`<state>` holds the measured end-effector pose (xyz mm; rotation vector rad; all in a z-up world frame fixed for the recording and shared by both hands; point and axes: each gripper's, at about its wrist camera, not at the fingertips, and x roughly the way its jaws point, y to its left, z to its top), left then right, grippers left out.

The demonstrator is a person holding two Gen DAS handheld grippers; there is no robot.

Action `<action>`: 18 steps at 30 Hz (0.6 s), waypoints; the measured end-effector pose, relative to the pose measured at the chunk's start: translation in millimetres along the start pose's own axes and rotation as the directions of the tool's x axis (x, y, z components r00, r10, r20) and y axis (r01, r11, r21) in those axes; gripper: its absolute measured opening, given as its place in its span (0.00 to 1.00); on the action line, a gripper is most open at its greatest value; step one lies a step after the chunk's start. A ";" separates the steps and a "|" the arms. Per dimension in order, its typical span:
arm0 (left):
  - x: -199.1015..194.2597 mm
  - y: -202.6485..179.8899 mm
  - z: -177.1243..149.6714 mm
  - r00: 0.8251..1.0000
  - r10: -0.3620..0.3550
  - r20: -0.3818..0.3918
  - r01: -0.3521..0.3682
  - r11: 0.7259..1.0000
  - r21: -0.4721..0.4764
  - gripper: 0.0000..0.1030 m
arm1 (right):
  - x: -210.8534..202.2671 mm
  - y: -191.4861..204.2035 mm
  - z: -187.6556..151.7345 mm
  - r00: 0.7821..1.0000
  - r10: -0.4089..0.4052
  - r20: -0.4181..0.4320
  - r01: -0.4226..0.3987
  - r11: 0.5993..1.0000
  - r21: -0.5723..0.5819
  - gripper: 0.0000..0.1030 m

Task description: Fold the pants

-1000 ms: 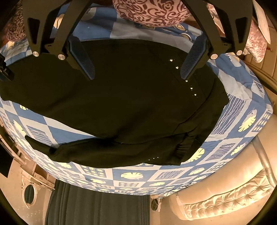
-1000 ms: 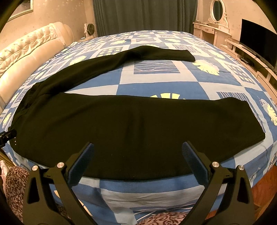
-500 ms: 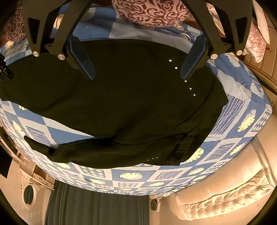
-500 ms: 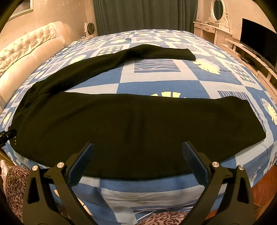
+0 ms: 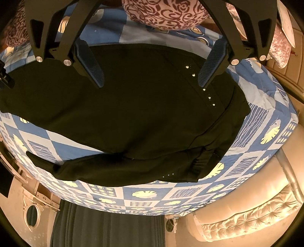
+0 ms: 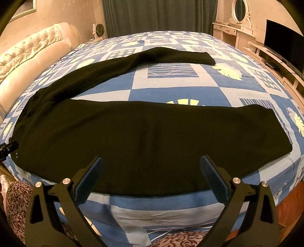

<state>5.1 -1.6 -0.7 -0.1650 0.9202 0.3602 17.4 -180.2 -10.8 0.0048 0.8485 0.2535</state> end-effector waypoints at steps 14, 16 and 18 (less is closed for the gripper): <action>-0.2 -3.8 -0.8 1.000 0.002 -0.002 -0.002 1.000 0.008 0.96 | 1.5 0.8 -2.1 1.000 0.004 -0.009 -0.004 1.000 0.003 0.98; -0.3 -4.3 -1.2 1.000 -0.002 -0.004 0.002 1.000 0.010 0.95 | 1.6 1.1 -3.7 1.000 0.005 -0.011 -0.004 1.000 0.005 0.98; -1.0 -5.1 -1.0 1.000 -0.024 -0.012 0.024 1.000 0.007 0.95 | 1.4 1.5 -4.3 1.000 0.006 -0.013 -0.005 1.000 0.007 0.98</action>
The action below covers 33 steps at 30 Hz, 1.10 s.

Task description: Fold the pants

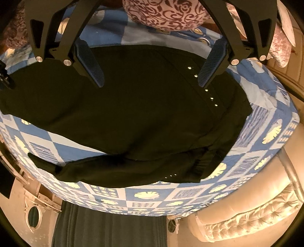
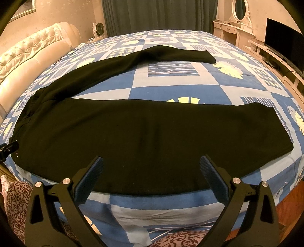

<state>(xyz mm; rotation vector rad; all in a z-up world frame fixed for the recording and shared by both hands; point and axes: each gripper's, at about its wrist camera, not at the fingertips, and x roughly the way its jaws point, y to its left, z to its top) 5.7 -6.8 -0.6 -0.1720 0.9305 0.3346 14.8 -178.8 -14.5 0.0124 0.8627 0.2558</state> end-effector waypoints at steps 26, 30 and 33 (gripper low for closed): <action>109.3 199.2 194.0 0.889 -0.457 -0.037 0.440 0.872 -0.215 0.95 | -5.6 1.9 26.3 0.998 0.068 -0.011 -0.069 0.997 -0.020 0.98; 171.6 230.3 212.4 0.838 -0.538 -0.089 0.480 0.806 -0.346 0.95 | 5.4 5.7 41.4 0.995 0.090 -0.033 -0.091 0.996 -0.016 0.98; 196.8 224.0 221.7 0.820 -0.555 -0.138 0.493 0.808 -0.323 0.95 | 15.1 12.1 53.0 0.993 0.113 -0.037 -0.114 0.993 -0.022 0.98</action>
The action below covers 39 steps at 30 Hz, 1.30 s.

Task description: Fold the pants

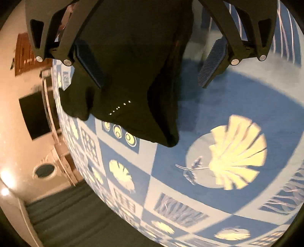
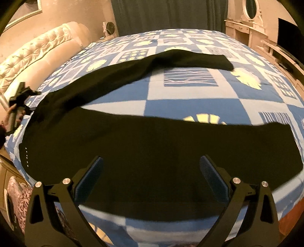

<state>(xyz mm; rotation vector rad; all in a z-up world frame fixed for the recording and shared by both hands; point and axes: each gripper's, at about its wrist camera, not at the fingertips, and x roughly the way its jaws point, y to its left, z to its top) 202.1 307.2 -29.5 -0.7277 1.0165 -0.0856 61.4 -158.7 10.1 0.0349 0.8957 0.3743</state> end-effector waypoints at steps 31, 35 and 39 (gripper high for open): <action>58.0 31.6 41.9 0.993 -0.068 -0.100 0.052 0.987 -0.149 0.15 | 268.4 157.2 293.7 0.935 0.109 -0.338 -0.328 0.625 -0.708 0.98; 60.1 37.0 41.4 0.992 -0.096 -0.077 0.082 0.982 -0.168 0.10 | 301.5 156.9 292.1 0.884 0.088 -0.459 -0.396 0.662 -0.636 0.58; 55.3 25.5 44.0 0.997 -0.047 -0.067 0.039 0.993 -0.110 0.09 | 287.4 156.4 277.4 0.890 0.078 -0.449 -0.382 0.666 -0.641 0.10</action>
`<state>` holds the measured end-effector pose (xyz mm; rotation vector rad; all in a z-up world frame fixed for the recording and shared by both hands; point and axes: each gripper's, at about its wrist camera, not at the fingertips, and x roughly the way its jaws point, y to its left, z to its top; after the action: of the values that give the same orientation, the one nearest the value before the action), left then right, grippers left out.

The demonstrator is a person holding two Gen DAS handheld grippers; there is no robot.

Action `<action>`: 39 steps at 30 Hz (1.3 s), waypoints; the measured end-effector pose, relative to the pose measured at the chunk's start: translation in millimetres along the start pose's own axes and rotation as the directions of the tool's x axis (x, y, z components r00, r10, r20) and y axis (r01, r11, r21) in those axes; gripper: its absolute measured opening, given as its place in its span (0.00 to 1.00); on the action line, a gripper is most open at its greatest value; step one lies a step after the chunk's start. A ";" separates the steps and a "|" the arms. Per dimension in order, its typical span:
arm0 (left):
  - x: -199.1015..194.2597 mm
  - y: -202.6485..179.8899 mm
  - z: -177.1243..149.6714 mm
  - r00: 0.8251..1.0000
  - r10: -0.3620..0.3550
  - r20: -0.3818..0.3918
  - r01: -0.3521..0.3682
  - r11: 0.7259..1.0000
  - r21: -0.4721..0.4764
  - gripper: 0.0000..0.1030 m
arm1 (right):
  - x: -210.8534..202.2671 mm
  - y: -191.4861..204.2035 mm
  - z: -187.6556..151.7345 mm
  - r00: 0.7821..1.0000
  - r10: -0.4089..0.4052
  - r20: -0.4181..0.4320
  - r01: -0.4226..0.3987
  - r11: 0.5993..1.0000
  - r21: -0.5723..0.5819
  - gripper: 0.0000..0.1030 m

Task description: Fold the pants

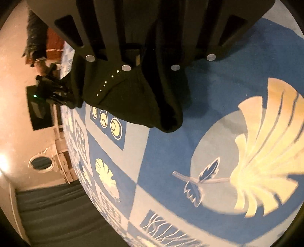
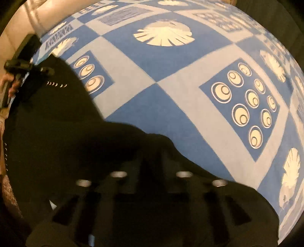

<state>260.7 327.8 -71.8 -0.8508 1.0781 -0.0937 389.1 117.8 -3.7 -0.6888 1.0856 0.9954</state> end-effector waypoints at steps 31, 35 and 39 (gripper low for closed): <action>-167.9 61.2 -278.6 0.906 -0.221 0.362 0.305 0.932 -0.195 0.61 | -111.3 242.1 -322.7 0.926 -0.086 0.368 -0.107 0.874 0.473 0.62; -157.8 35.4 -293.3 0.887 -0.203 0.414 0.317 0.921 -0.228 0.61 | -116.5 230.8 -347.0 0.878 -0.034 0.477 -0.303 0.732 0.610 0.62; -147.6 17.6 -310.1 0.879 -0.127 0.459 0.300 0.897 -0.326 0.61 | -124.2 225.3 -359.6 0.844 -0.022 0.537 -0.397 0.648 0.651 0.62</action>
<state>-67.8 232.7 -35.8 -1.2861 0.5834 0.1226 26.2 -134.8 -7.4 0.3820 0.9824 0.7369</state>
